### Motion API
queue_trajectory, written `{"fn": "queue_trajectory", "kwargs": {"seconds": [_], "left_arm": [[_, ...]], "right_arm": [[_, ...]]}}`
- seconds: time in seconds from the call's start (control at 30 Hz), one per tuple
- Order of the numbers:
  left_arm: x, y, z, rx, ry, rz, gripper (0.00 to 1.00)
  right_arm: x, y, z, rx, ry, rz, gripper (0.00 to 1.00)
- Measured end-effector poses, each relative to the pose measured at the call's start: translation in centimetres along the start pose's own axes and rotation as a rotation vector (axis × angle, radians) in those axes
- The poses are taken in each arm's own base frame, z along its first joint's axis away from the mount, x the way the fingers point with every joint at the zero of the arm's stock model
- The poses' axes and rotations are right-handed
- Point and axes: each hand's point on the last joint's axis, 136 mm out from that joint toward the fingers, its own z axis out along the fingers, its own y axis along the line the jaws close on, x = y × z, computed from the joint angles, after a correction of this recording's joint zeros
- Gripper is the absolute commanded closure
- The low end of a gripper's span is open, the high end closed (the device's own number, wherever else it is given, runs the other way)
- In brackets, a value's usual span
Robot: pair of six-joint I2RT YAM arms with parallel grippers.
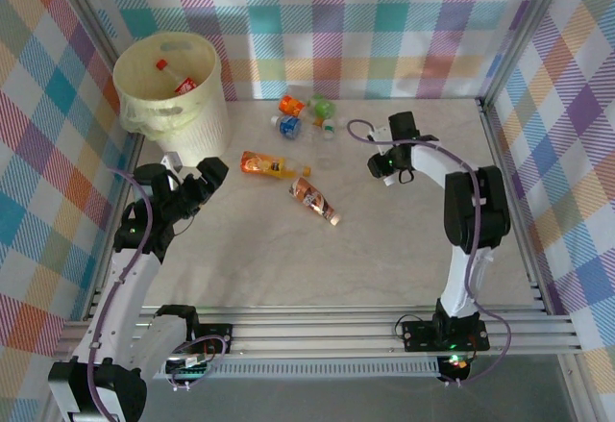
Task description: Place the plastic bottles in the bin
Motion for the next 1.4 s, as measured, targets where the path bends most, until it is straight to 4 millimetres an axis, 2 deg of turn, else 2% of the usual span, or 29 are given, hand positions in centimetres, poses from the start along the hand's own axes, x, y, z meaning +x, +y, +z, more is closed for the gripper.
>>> {"fn": "queue_trajectory", "kwargs": {"seconds": [0.23, 0.33, 0.57, 0.8, 1.03, 1.13, 1.23, 1.4], "left_arm": [[0.4, -0.4, 0.4, 0.031, 0.016, -0.018, 0.0], [0.8, -0.4, 1.0, 0.037, 0.034, -0.028, 0.0], [2.2, -1.8, 3.0, 0.092, 0.1, -0.007, 0.0], [5.5, -4.3, 5.8, 0.17, 0.241, 0.042, 0.0], [7.0, -8.3, 8.0, 0.247, 0.323, 0.116, 0.0], [7.3, -9.4, 8.9, 0.267, 0.343, 0.138, 0.0], [7.8, -9.9, 9.7, 0.272, 0.364, 0.15, 0.02], [9.0, -10.3, 10.7, 0.272, 0.402, 0.166, 0.03]], "right_arm": [[-2.5, 2.8, -5.5, -0.122, -0.193, 0.125, 0.66], [-3.2, 4.4, -6.9, -0.216, -0.242, 0.188, 0.66], [-2.9, 8.8, -8.7, -0.474, -0.279, 0.376, 0.67], [-3.6, 13.6, -10.2, -0.703, -0.264, 0.53, 0.66], [-3.9, 19.9, -11.7, -0.853, -0.196, 0.506, 0.65], [-4.0, 22.4, -12.4, -0.907, -0.171, 0.476, 0.65], [-4.5, 24.4, -13.1, -0.953, -0.16, 0.442, 0.64], [-5.1, 26.2, -14.0, -1.014, -0.16, 0.392, 0.62]]}}
